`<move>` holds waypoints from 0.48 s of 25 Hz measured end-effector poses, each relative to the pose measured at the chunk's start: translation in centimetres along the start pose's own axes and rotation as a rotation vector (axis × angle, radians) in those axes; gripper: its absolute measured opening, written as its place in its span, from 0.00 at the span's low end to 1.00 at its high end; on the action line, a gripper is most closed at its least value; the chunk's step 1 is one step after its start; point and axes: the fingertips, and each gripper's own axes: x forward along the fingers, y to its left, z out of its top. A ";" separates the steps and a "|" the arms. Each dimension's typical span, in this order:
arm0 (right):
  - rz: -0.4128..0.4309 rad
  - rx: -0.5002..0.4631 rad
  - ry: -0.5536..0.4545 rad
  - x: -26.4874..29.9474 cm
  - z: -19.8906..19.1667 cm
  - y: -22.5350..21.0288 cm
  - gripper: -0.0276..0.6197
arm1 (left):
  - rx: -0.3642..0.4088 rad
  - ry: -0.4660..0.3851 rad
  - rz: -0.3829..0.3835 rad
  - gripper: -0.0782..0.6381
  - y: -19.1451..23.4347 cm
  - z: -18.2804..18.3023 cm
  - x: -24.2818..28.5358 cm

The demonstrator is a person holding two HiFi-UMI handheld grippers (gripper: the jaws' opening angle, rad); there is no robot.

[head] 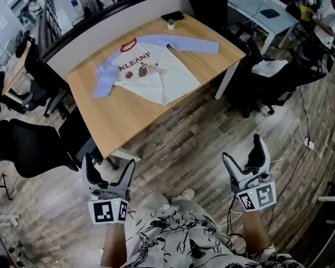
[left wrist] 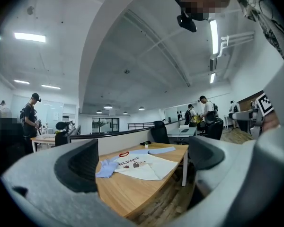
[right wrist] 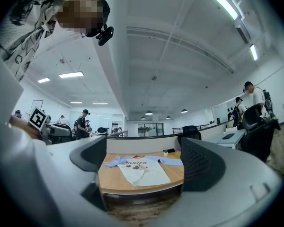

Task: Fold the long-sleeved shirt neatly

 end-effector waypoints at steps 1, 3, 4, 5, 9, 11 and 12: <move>0.000 0.005 0.004 0.2 -0.2 -0.4 0.79 | 0.001 0.003 0.001 0.93 -0.1 -0.1 0.4; -0.001 0.015 0.011 0.9 -0.7 -1.2 0.79 | 0.003 0.013 0.005 0.93 -0.1 -0.3 1.4; 0.000 0.020 0.015 1.4 -1.0 -1.6 0.79 | 0.002 0.018 0.008 0.93 0.0 -0.5 2.0; 0.000 0.025 0.019 2.0 -1.4 -1.9 0.79 | 0.002 0.023 0.011 0.93 0.2 -0.7 2.6; -0.004 0.021 0.026 4.6 -2.3 -3.4 0.79 | -0.003 0.030 0.021 0.93 1.2 -2.0 5.5; -0.013 0.011 0.024 6.4 -2.4 -4.3 0.79 | -0.013 0.022 0.025 0.93 2.0 -2.4 7.6; -0.018 0.005 0.022 7.4 -2.3 -4.8 0.79 | -0.016 0.018 0.025 0.93 2.5 -2.5 8.9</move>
